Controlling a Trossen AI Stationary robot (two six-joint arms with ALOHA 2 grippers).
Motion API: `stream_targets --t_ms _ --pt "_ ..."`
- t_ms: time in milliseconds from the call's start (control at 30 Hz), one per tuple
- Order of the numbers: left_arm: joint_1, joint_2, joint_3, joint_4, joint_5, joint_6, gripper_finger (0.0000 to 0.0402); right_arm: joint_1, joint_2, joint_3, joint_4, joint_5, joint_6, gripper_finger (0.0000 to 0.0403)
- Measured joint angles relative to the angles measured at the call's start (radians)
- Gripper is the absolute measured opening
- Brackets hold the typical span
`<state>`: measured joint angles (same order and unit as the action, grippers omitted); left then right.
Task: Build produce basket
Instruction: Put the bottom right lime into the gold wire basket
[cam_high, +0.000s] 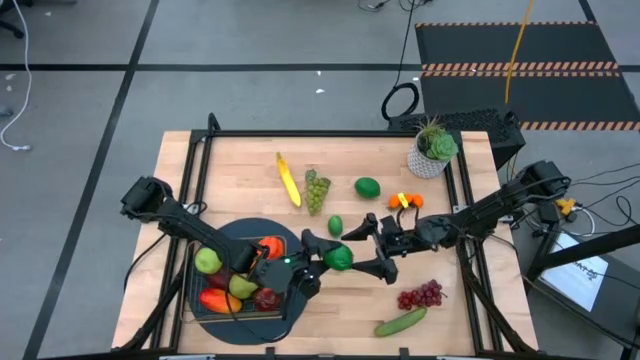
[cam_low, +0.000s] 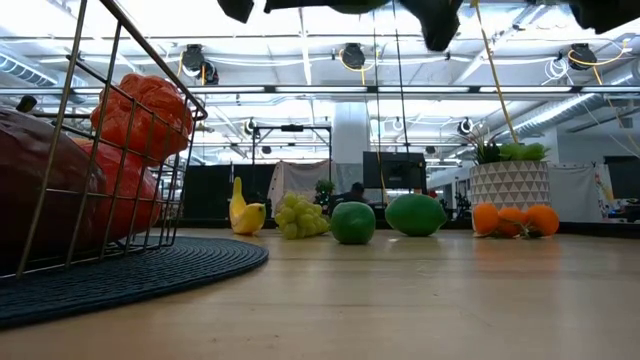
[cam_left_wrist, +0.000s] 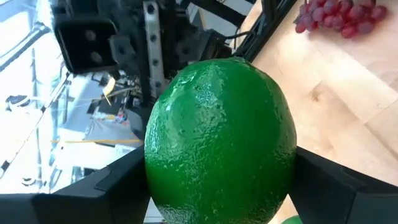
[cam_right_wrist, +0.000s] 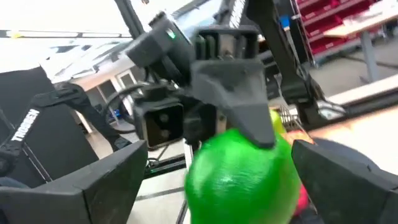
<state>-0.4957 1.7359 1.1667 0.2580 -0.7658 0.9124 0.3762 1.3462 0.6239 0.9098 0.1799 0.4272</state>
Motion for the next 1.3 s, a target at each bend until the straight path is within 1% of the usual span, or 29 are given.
stream_targets --t_ms 133,333,533,600,700,833,900,967,1033,1133,1300 --pt "-0.027 -0.006 0.0 -0.002 -0.022 -0.075 0.0302 0.018 -0.061 0.0 -0.011 0.013 -0.078 0.0395" --pt "-0.066 -0.027 0.0 0.004 -0.046 -0.319 0.031 0.058 -0.165 0.0 -0.074 0.095 -0.218 0.0395" --pt "-0.09 -0.06 -0.001 0.04 -0.047 -0.506 0.0303 0.095 -0.237 0.0 -0.16 0.187 -0.398 0.0395" --pt "-0.092 -0.086 0.0 0.041 -0.047 -0.585 0.0303 0.1 -0.252 0.0 -0.21 0.191 -0.44 0.0395" --pt "-0.097 -0.124 0.0 0.024 -0.047 -0.742 0.0308 0.099 -0.264 0.0 -0.253 0.191 -0.482 0.0396" --pt "-0.113 -0.185 0.0 -0.036 -0.045 -0.951 0.0314 0.099 -0.265 0.0 -0.278 0.191 -0.545 0.0395" --pt "-0.122 -0.208 0.0 -0.07 -0.039 -1.022 0.0313 0.099 -0.265 0.0 -0.278 0.191 -0.568 0.0395" --pt "-0.139 -0.231 0.0 -0.107 -0.038 -1.059 0.0309 0.099 -0.265 0.0 -0.279 0.191 -0.578 0.0394" --pt "-0.15 -0.245 0.0 -0.11 -0.038 -1.08 0.0305 0.099 -0.265 0.0 -0.279 0.191 -0.577 0.0394" --pt "-0.179 -0.263 0.0 -0.116 -0.036 -1.072 0.0305 0.099 -0.265 0.0 -0.28 0.191 -0.566 0.0393" --pt "-0.205 -0.28 0.0 -0.119 -0.036 -1.05 0.0318 0.099 -0.264 0.0 -0.308 0.19 -0.514 0.0393"
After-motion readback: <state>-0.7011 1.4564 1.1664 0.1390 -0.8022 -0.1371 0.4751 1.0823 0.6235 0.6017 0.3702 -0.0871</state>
